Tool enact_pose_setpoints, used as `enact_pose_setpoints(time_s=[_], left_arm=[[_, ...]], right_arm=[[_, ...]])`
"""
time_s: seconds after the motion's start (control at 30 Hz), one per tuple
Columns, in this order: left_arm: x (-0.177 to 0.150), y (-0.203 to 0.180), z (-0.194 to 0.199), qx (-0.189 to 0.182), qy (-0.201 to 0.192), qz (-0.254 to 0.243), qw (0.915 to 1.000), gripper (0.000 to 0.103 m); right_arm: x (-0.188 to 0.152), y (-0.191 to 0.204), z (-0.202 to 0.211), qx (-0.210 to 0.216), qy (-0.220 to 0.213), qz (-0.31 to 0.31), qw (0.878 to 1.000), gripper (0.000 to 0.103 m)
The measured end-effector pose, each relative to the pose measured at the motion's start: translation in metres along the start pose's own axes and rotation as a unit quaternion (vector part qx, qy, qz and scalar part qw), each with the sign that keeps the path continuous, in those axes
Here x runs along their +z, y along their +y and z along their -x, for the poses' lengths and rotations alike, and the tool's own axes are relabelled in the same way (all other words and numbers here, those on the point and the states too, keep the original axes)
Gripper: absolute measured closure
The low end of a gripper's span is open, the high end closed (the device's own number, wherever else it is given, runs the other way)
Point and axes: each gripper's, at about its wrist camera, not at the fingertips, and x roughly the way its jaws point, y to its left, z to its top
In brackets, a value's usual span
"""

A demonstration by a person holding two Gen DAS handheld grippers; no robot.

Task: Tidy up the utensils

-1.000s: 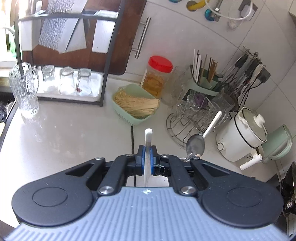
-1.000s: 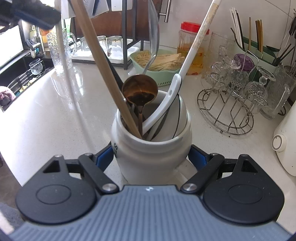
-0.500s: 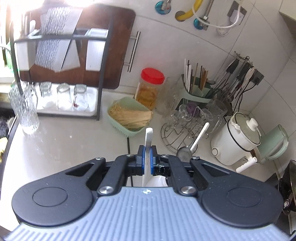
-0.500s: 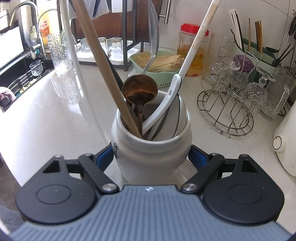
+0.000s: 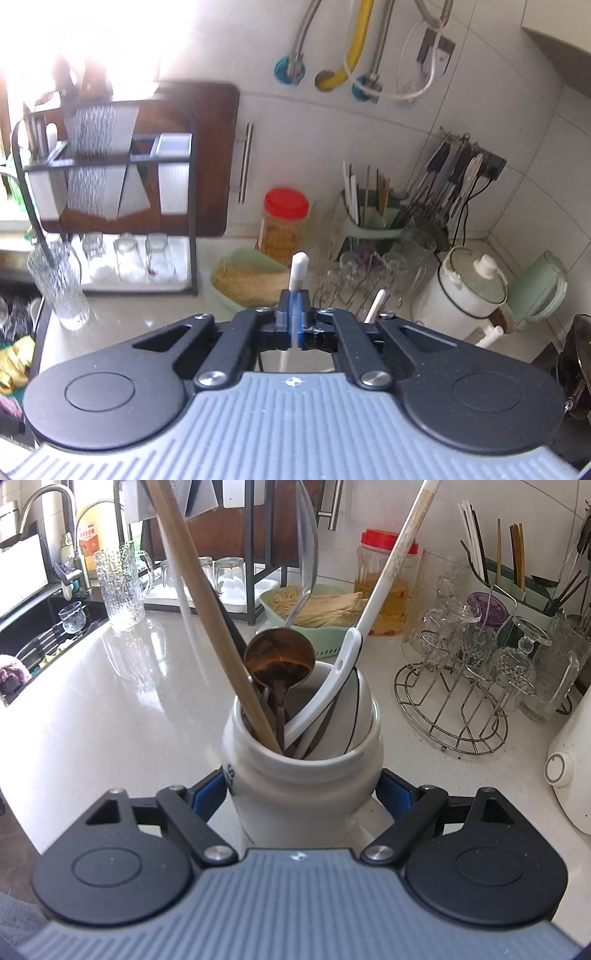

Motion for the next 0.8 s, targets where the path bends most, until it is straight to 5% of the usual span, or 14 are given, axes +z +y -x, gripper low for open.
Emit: enact_pose_setpoints(time_s=[0.37, 0.8], left_arm=[[0.024, -0.017, 0.015, -0.010, -0.033, -0.029, 0.9990, 0.103], [-0.039, 0.046, -0.074, -0.009, 0.078, -0.011, 0.9969, 0.102]], right_arm=[[0.002, -0.002, -0.004, 0.004, -0.006, 0.005, 1.000, 0.013], [0.002, -0.003, -0.005, 0.007, -0.003, 0.007, 1.000, 0.014]])
